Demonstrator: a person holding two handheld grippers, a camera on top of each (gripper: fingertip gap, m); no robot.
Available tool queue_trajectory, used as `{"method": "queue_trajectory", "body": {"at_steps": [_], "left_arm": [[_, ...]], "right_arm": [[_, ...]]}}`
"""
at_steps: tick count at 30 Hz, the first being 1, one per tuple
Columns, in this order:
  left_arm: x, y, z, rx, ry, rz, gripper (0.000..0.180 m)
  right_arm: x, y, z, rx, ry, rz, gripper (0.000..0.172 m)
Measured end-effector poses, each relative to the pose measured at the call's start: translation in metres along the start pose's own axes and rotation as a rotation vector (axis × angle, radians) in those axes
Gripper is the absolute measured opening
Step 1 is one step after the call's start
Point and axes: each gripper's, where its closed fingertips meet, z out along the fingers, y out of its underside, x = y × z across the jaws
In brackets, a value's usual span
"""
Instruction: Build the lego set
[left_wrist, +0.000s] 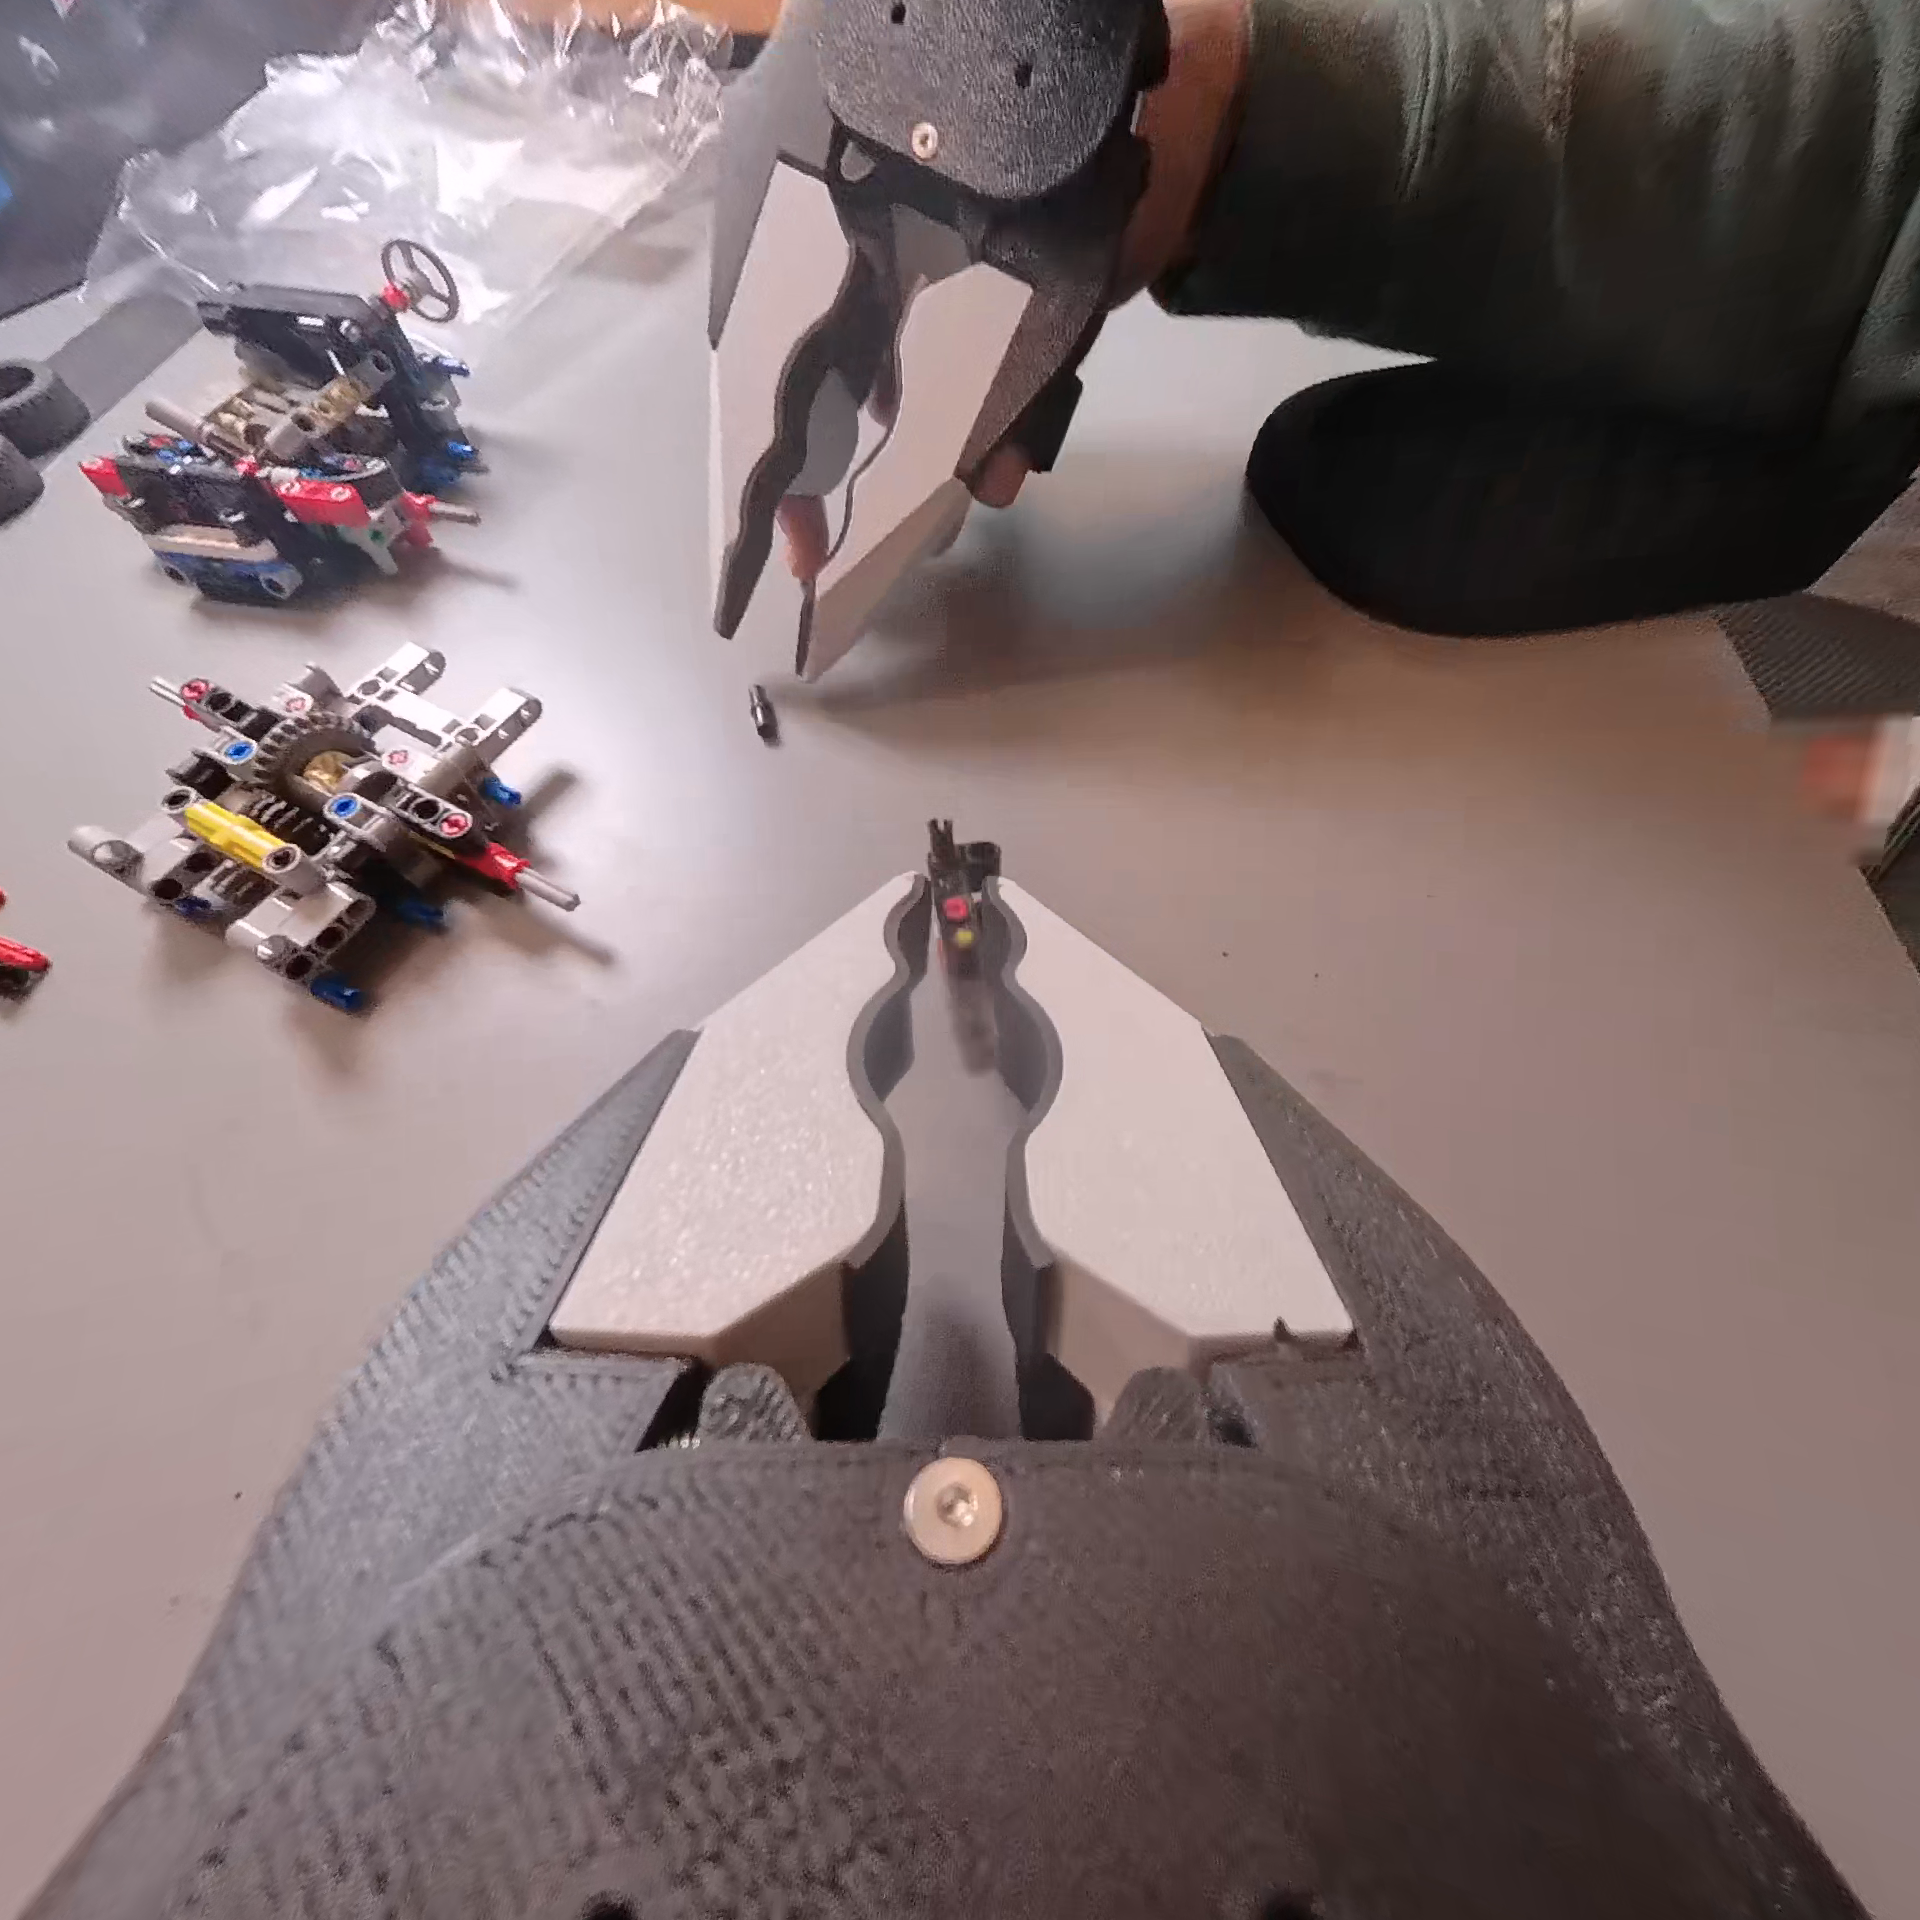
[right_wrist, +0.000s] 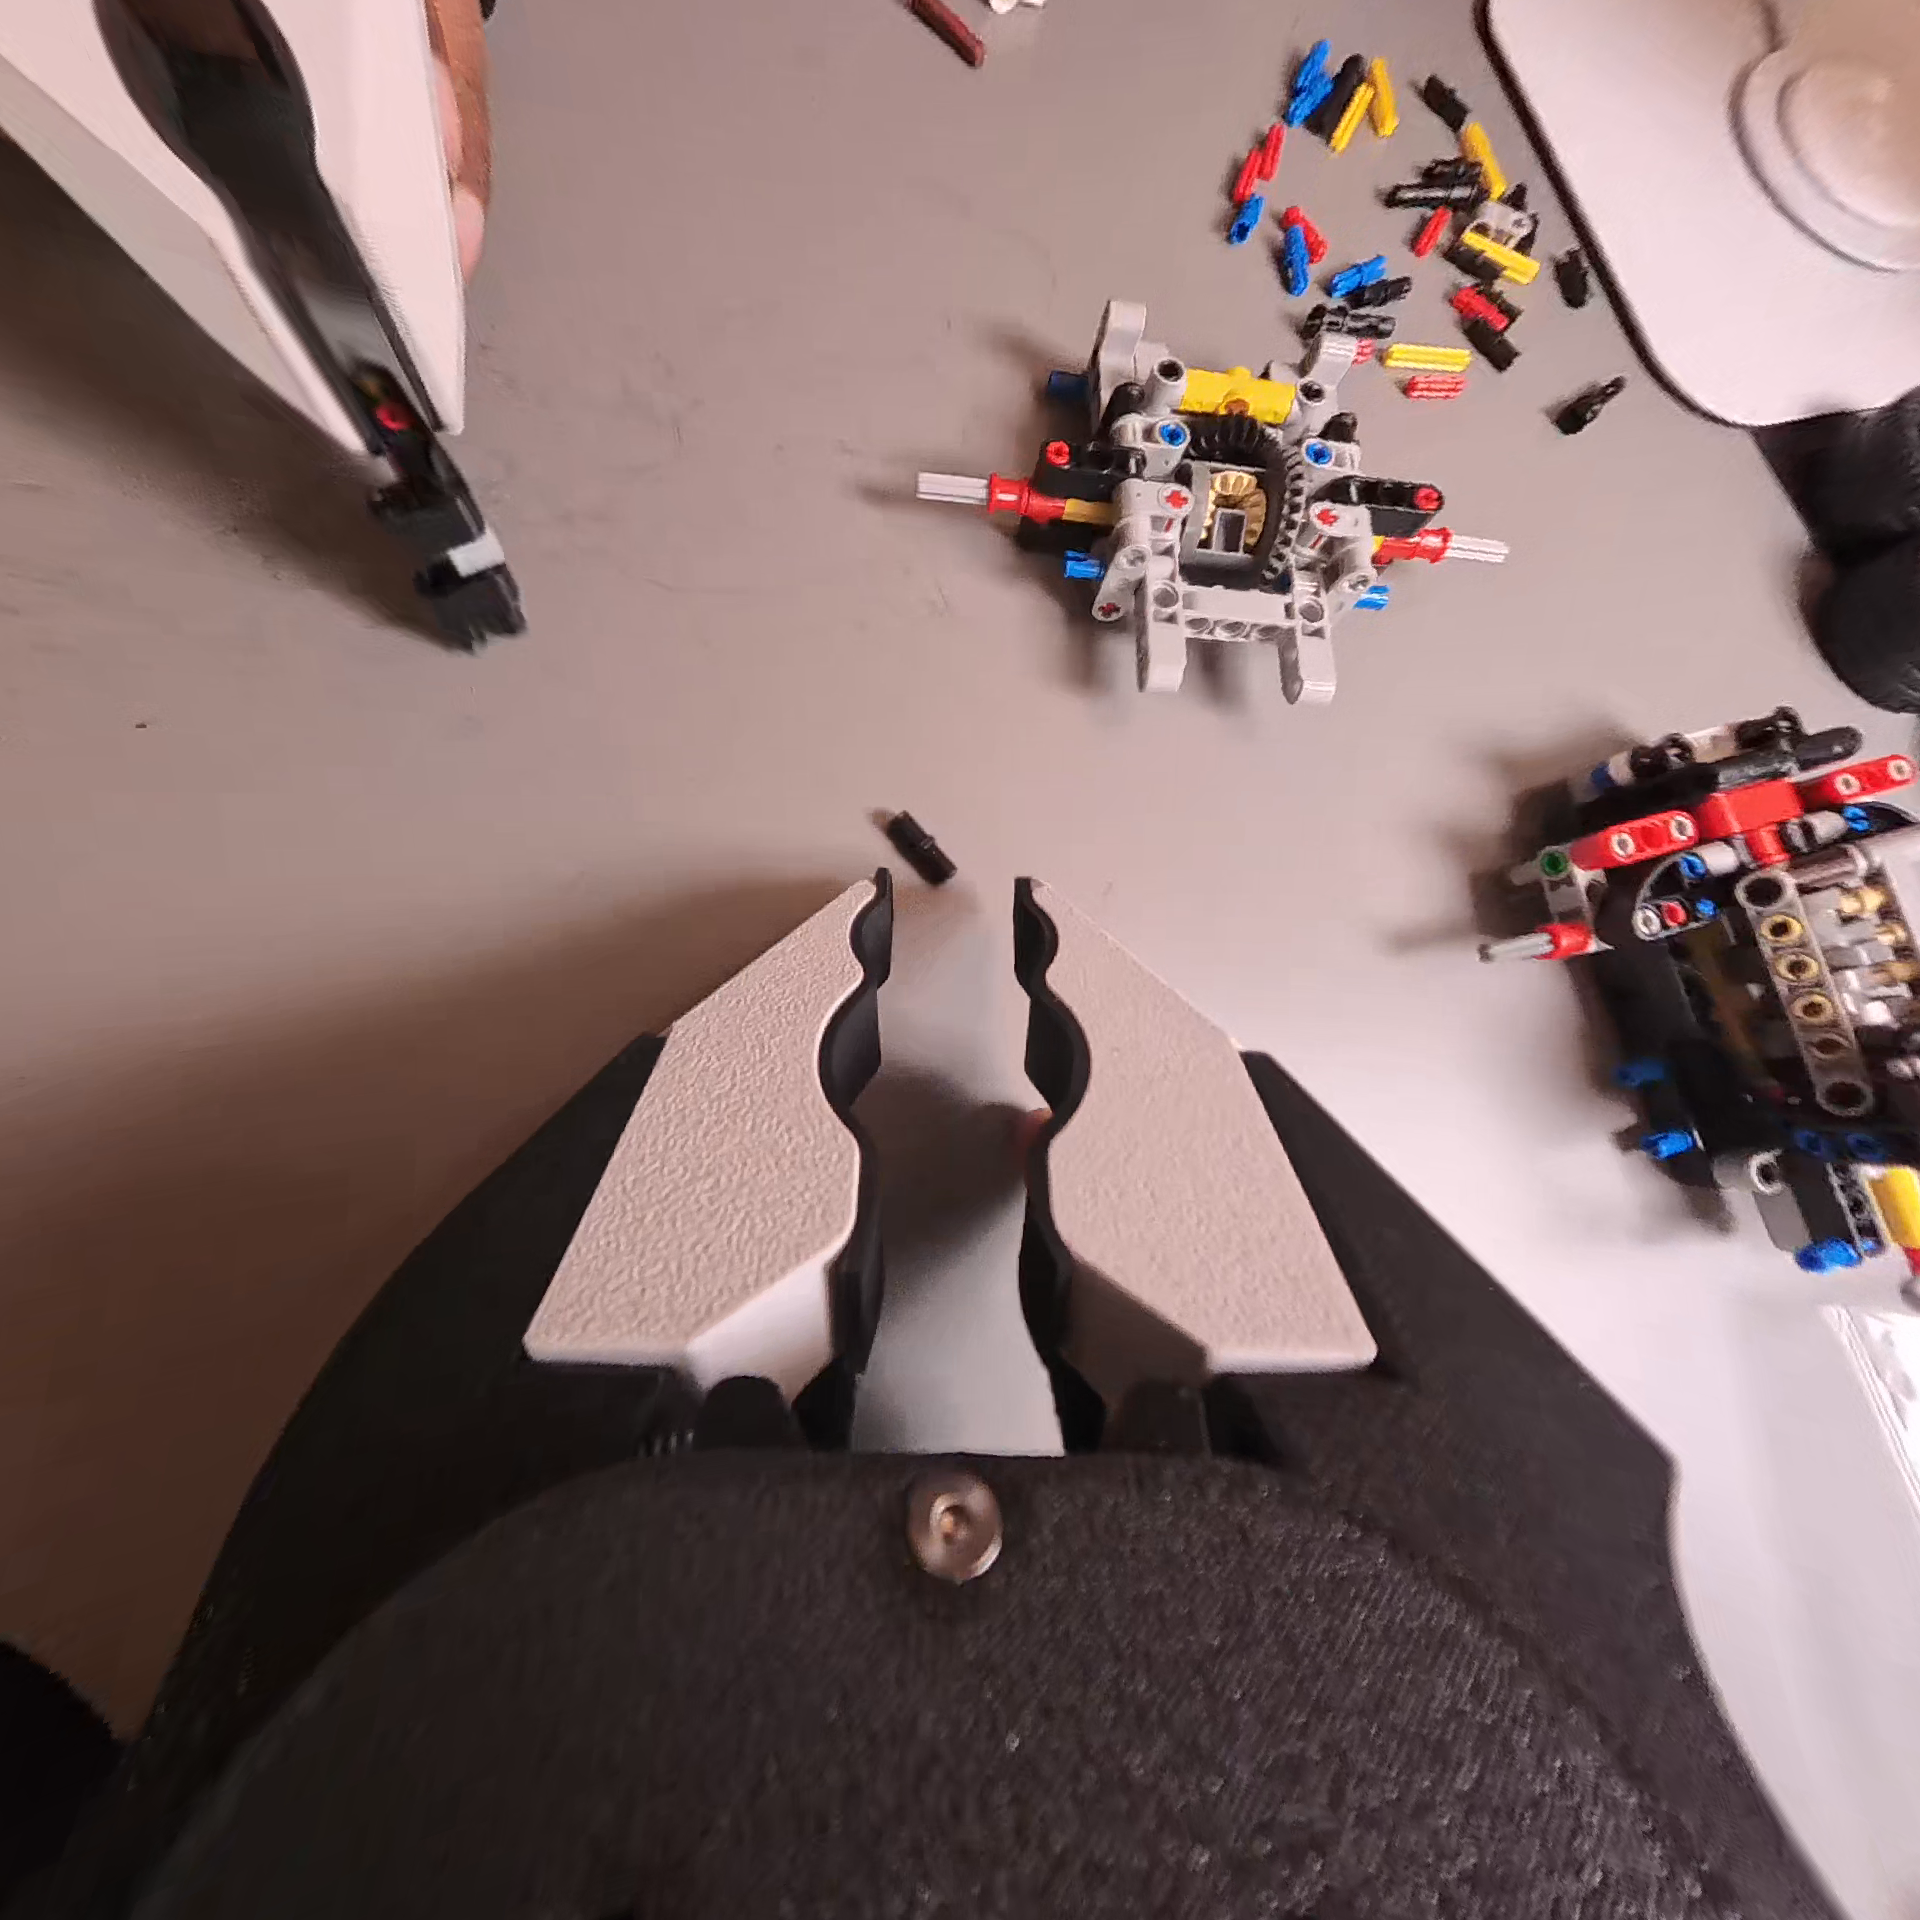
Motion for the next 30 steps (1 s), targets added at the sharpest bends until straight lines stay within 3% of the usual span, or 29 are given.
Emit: {"method": "queue_trajectory", "body": {"at_steps": [5, 9, 14, 18, 22, 27, 30], "left_arm": [[-0.003, 0.006, -0.001, -0.035, -0.015, 0.021, 0.002], [-0.004, 0.009, -0.001, -0.054, -0.017, 0.031, 0.002], [-0.012, 0.005, -0.007, -0.039, -0.058, 0.034, 0.005], [-0.012, -0.009, -0.012, 0.070, 0.006, -0.154, 0.009], [-0.016, -0.026, -0.020, 0.222, 0.126, -0.442, 0.021], [-0.005, -0.036, -0.022, 0.272, 0.237, -0.523, 0.020], [-0.001, -0.039, -0.023, 0.277, 0.250, -0.495, 0.007]], "right_arm": [[-0.002, 0.000, 0.008, -0.080, -0.057, -0.040, 0.022], [-0.005, 0.000, 0.011, -0.109, -0.098, -0.042, 0.009], [-0.013, -0.008, 0.012, -0.067, -0.096, -0.092, 0.002], [-0.041, -0.057, -0.002, 0.203, -0.103, -0.171, 0.002], [-0.064, -0.085, -0.010, 0.281, -0.032, -0.306, 0.002], [-0.073, -0.101, -0.013, 0.294, 0.030, -0.377, 0.002], [-0.076, -0.105, -0.015, 0.307, 0.042, -0.397, 0.002]]}}
